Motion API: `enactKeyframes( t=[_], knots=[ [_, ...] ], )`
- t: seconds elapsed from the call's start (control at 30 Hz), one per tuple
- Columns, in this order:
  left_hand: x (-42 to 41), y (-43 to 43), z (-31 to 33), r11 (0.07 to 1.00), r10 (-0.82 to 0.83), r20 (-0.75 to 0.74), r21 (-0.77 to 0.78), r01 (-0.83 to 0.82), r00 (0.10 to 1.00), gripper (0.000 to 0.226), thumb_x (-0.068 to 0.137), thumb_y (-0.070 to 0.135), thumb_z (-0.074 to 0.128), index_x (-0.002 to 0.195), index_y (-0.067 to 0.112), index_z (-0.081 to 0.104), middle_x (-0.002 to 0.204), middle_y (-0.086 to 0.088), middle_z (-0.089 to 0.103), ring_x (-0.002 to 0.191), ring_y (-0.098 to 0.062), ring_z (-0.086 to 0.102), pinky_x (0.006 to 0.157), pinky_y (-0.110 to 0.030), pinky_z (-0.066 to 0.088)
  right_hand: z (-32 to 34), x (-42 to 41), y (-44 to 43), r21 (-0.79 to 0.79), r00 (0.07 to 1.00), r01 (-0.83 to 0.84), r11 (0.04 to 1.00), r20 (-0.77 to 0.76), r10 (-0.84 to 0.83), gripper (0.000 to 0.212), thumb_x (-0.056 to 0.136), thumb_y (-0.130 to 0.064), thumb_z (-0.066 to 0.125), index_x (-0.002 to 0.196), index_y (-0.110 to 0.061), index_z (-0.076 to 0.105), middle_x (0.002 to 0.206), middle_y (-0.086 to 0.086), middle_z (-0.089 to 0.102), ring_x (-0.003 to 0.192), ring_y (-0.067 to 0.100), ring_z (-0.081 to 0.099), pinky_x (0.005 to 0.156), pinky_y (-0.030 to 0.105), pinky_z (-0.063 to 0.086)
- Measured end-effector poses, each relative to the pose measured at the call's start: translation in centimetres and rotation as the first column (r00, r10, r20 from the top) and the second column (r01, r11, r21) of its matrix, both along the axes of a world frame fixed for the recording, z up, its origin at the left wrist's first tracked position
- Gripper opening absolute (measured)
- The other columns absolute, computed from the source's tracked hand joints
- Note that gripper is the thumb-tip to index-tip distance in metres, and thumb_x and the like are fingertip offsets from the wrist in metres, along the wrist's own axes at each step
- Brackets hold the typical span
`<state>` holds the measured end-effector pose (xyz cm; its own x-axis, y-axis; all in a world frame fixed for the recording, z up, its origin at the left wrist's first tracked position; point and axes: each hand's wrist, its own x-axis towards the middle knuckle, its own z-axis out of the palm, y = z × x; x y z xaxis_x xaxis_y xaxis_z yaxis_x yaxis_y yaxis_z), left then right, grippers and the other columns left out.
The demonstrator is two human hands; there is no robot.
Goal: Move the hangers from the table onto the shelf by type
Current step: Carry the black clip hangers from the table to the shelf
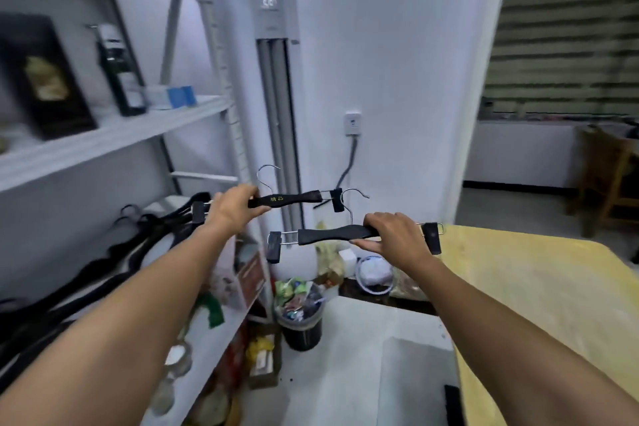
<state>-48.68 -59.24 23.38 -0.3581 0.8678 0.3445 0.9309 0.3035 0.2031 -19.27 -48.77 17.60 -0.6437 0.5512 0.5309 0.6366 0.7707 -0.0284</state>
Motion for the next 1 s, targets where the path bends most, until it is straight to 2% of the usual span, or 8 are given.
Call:
enactKeyframes(
  t=[0.1,0.27,0.37,0.43,0.5,0.63,0.83,1.0],
  knots=[
    [-2.6,-4.3,-0.6,0.996,0.087,0.006,0.005,-0.087,0.996,0.027,0.084,0.042,0.065,0.088,0.016,0.057,0.097,-0.007,0.067,0.097,-0.028,0.061,0.072,-0.034,0.037,-0.7,-4.4,-1.5,0.013,0.993,-0.116,0.993,0.03,0.115,0.044,0.084,-0.06,0.057,0.08,-0.017,0.055,0.076,0.002,0.062,0.074,0.027,0.059,0.064,0.03,0.027],
    [-7.0,-10.6,-0.6,0.966,0.259,0.007,0.013,-0.259,0.966,0.031,0.083,0.045,0.065,0.093,0.016,0.059,0.104,-0.006,0.067,0.103,-0.027,0.059,0.078,-0.035,0.038,-0.9,-11.1,-4.7,0.047,0.961,-0.276,0.96,0.039,0.274,0.045,0.082,-0.064,0.056,0.079,-0.019,0.053,0.074,0.001,0.061,0.071,0.024,0.059,0.058,0.029,0.028],
    [-8.4,-14.8,-1.1,0.939,0.336,0.061,0.059,-0.34,0.94,0.03,0.081,0.045,0.067,0.092,0.017,0.06,0.098,-0.004,0.067,0.097,-0.026,0.059,0.076,-0.035,0.038,-1.3,-14.4,-7.2,0.037,0.92,-0.388,0.921,0.072,0.384,0.048,0.083,-0.065,0.052,0.084,-0.017,0.055,0.079,0.002,0.063,0.073,0.024,0.059,0.061,0.03,0.032],
    [-9.0,-17.8,-1.6,0.925,0.373,0.094,0.044,-0.378,0.923,0.027,0.081,0.043,0.068,0.081,0.02,0.055,0.087,-0.002,0.062,0.092,-0.026,0.059,0.074,-0.034,0.037,-1.6,-16.3,-8.9,0.041,0.891,-0.453,0.89,0.064,0.45,0.048,0.082,-0.064,0.054,0.085,-0.016,0.057,0.08,0.002,0.065,0.075,0.024,0.061,0.062,0.029,0.03],
    [-9.5,-21.3,-2.2,0.907,0.418,0.114,0.005,-0.421,0.901,0.032,0.081,0.043,0.068,0.073,0.021,0.046,0.078,0.001,0.055,0.087,-0.027,0.056,0.071,-0.034,0.034,-1.8,-18.4,-11.1,0.036,0.865,-0.498,0.866,0.084,0.494,0.05,0.082,-0.067,0.05,0.086,-0.018,0.057,0.083,0.0,0.065,0.078,0.022,0.062,0.064,0.028,0.033],
    [-10.3,-28.3,-3.8,0.867,0.497,0.145,-0.042,-0.496,0.856,0.033,0.082,0.042,0.068,0.075,0.018,0.046,0.079,0.0,0.055,0.08,-0.025,0.052,0.066,-0.033,0.036,-2.5,-21.6,-15.9,-0.013,0.804,-0.589,0.808,0.097,0.587,0.048,0.083,-0.069,0.047,0.085,-0.021,0.053,0.084,-0.002,0.064,0.082,0.019,0.061,0.075,0.032,0.04],
    [-10.0,-38.4,-4.6,0.808,0.584,0.205,-0.051,-0.587,0.786,0.043,0.082,0.041,0.068,0.062,0.024,0.035,0.066,0.006,0.045,0.072,-0.021,0.043,0.066,-0.034,0.034,-2.9,-24.4,-23.7,0.034,0.727,-0.677,0.735,0.179,0.662,0.05,0.085,-0.067,0.046,0.089,-0.018,0.055,0.086,-0.002,0.062,0.084,0.019,0.06,0.075,0.031,0.038],
    [-8.9,-47.1,-6.0,0.749,0.653,0.253,-0.076,-0.658,0.714,0.033,0.082,0.043,0.068,0.071,0.021,0.045,0.077,0.001,0.054,0.077,-0.024,0.051,0.066,-0.033,0.034,-2.7,-25.5,-31.7,0.035,0.671,-0.738,0.674,0.145,0.728,0.048,0.086,-0.065,0.048,0.086,-0.017,0.053,0.082,-0.002,0.06,0.081,0.018,0.058,0.072,0.028,0.031]
  ],
)
